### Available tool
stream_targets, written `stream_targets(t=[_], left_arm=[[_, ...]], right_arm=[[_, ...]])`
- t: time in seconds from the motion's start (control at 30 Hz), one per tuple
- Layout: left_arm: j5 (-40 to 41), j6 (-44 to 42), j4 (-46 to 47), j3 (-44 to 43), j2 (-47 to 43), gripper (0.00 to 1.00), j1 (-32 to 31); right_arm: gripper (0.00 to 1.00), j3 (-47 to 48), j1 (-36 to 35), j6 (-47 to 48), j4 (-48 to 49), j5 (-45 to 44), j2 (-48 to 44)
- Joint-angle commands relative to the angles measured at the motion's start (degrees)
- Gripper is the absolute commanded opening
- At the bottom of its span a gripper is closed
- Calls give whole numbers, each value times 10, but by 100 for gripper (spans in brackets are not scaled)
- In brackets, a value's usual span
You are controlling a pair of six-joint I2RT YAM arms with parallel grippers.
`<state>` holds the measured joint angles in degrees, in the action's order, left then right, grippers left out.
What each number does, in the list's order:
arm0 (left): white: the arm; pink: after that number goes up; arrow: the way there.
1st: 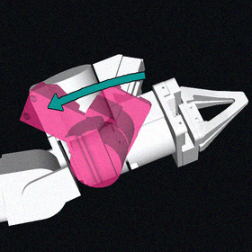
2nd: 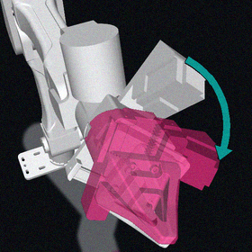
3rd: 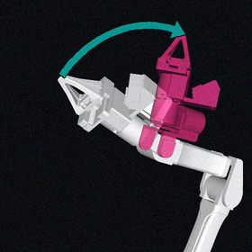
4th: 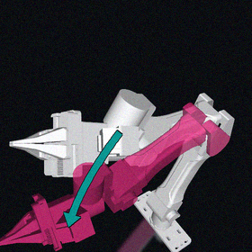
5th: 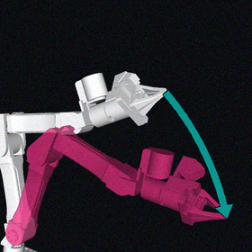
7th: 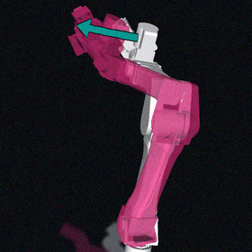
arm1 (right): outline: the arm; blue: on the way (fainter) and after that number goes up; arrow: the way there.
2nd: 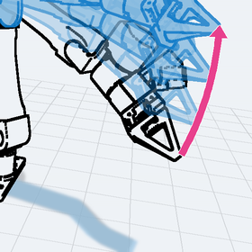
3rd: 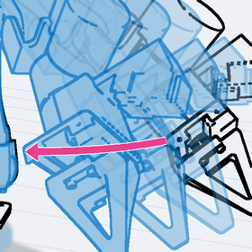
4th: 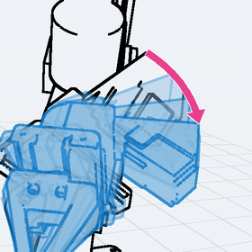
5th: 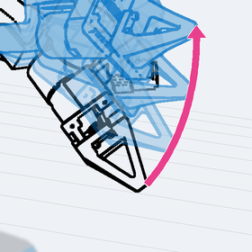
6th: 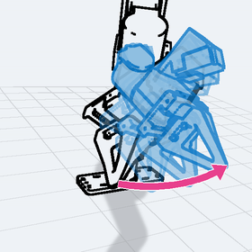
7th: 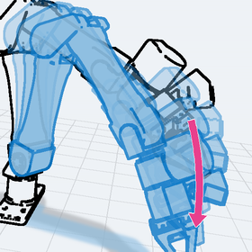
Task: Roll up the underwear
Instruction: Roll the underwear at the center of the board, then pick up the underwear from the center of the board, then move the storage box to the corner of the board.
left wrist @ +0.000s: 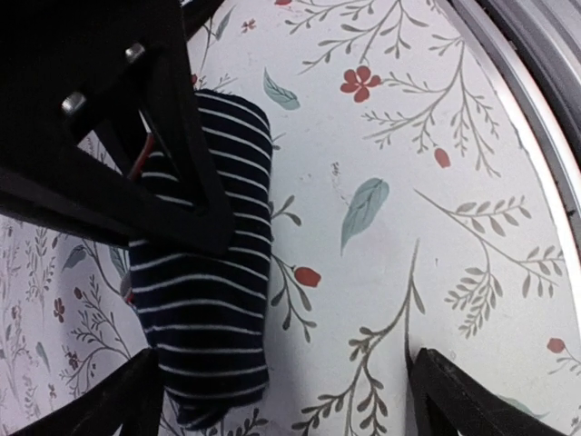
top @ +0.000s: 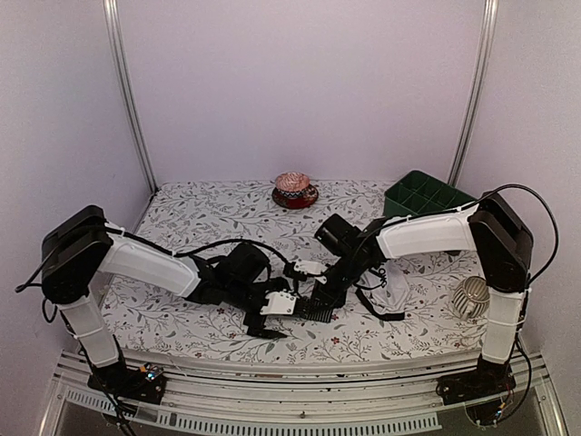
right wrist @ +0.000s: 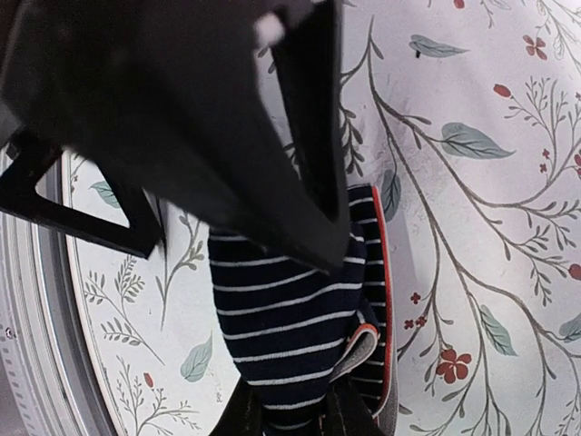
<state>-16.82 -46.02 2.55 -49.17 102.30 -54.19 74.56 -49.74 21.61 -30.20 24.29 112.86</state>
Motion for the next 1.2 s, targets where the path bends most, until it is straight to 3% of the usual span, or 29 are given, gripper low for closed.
stream_targets(t=[0.0,0.23,0.4,0.67,0.83,0.93,1.17], left_arm=[[0,4,-27,25,-49,99,22],[-37,38,24,46,-109,99,65],[-6,59,76,63,-120,98,68],[26,83,96,54,-95,98,68],[40,91,104,51,-84,98,68],[44,96,106,47,-78,98,68],[49,97,108,44,-64,98,68]], right_arm=[[3,-5,7,-24,-4,-39,-34],[3,-39,39,-89,17,-82,-110],[2,-44,67,-138,22,-119,-164],[3,-44,169,-245,36,-138,-229],[2,-28,210,-289,57,-236,-258],[2,-16,219,-345,66,-358,-262],[2,44,226,-438,62,-516,-212]])
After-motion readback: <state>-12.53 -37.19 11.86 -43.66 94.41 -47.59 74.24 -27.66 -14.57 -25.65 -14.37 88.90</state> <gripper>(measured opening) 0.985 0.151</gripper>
